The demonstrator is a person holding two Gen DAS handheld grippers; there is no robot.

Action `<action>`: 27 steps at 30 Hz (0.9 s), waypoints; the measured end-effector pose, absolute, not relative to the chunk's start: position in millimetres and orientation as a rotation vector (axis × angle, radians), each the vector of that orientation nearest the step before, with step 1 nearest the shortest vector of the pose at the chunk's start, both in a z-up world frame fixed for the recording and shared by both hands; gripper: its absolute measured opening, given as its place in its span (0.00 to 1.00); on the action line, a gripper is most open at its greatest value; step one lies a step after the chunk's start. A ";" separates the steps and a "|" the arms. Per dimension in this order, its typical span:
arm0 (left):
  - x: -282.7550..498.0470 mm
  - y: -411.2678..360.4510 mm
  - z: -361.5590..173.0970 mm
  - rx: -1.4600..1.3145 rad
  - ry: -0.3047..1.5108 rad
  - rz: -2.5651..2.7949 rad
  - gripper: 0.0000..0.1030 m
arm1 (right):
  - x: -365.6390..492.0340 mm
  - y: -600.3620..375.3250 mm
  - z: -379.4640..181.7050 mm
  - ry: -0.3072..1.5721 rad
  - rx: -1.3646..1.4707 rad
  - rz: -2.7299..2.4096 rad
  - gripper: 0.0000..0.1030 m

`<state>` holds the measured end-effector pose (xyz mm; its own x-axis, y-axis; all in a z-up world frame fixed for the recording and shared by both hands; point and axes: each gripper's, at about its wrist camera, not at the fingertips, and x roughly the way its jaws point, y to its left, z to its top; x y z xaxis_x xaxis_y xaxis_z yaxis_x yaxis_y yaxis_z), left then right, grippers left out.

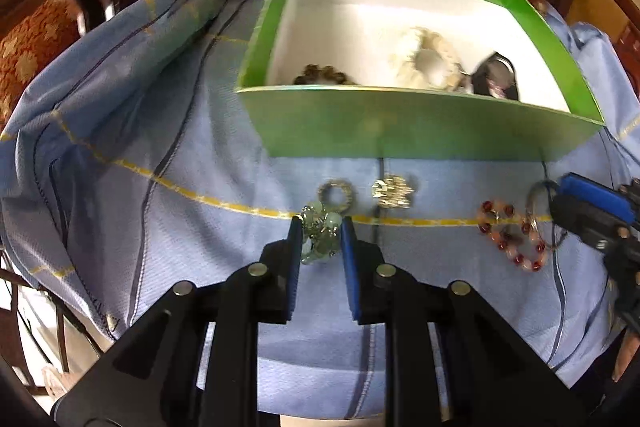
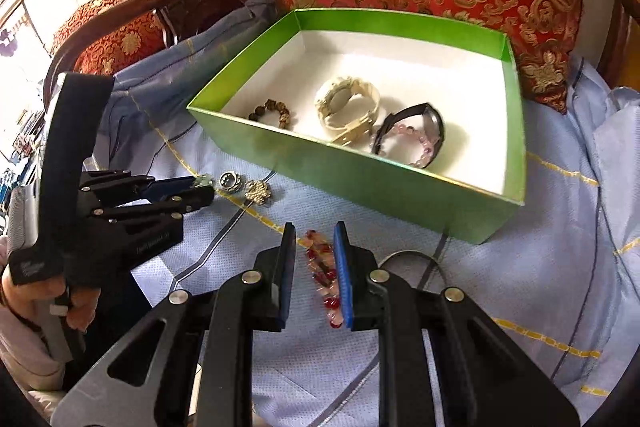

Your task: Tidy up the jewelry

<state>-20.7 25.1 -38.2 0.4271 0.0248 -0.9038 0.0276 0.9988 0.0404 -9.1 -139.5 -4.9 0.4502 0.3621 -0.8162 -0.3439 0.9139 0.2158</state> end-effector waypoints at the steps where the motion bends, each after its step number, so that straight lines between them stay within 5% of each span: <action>1: -20.6 26.8 -37.3 0.045 1.130 0.001 0.19 | -9.3 -142.5 -3.1 1.010 0.025 0.431 0.19; 9: -19.6 27.8 -37.0 0.029 1.139 0.013 0.20 | -10.4 -146.0 -14.5 1.073 -0.026 0.407 0.20; 23: -8.0 52.8 -44.8 -0.088 1.193 0.043 0.48 | -20.7 -110.9 -53.9 1.177 -0.192 0.439 0.20; 27: -7.1 58.5 -48.6 -0.121 1.205 0.053 0.48 | -21.8 -107.6 -51.4 1.208 -0.163 0.513 0.08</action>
<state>-7.0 58.5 -48.6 0.3575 -0.0238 -0.9336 -0.1054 0.9923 -0.0657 -21.8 -107.6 -51.4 0.2573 0.2909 -0.9215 -0.4610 0.8751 0.1475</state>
